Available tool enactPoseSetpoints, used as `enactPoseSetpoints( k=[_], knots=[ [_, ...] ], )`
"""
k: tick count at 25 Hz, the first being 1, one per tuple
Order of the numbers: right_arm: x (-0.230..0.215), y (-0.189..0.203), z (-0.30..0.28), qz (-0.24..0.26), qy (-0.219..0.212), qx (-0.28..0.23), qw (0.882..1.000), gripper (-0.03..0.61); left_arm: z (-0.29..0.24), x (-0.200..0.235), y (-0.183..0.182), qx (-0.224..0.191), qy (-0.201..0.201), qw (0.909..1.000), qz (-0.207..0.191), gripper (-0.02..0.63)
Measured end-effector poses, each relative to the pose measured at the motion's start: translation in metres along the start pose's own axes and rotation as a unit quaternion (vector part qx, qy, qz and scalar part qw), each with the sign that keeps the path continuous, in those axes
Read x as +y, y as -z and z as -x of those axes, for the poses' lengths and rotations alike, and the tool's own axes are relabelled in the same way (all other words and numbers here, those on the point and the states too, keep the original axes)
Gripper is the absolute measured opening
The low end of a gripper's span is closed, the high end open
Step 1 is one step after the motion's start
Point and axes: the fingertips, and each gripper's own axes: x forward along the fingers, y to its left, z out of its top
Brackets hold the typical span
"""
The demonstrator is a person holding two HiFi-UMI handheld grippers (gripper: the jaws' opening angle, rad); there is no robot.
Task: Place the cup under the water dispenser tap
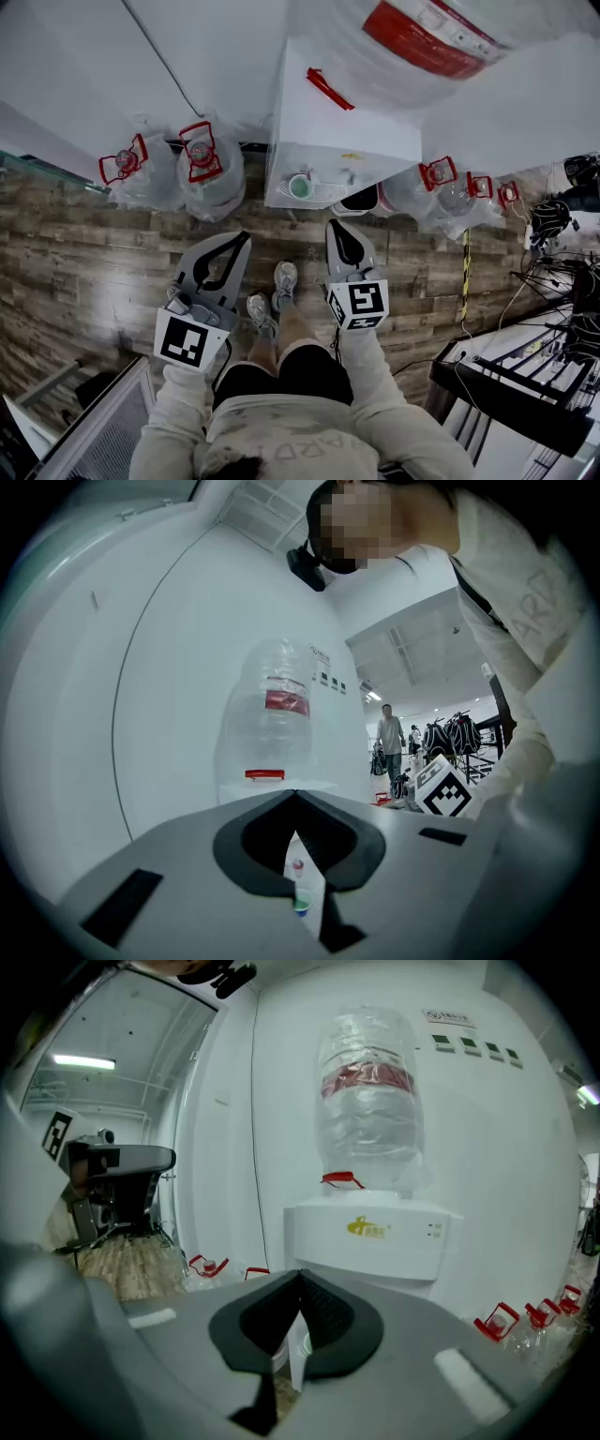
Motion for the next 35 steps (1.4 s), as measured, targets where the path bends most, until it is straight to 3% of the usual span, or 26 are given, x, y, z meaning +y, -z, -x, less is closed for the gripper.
enactPoseSetpoints(
  k=[18, 35],
  knots=[
    [0.024, -0.092, 0.058, 0.032, -0.015, -0.042, 0.998, 0.009, 0.031, -0.002, -0.065, -0.047, -0.019, 0.9987, 0.001, 0.005],
    [0.040, -0.155, 0.114, 0.044, -0.006, -0.097, 0.994, 0.009, 0.058, -0.017, -0.118, -0.086, -0.018, 0.9957, -0.030, 0.005]
  ],
)
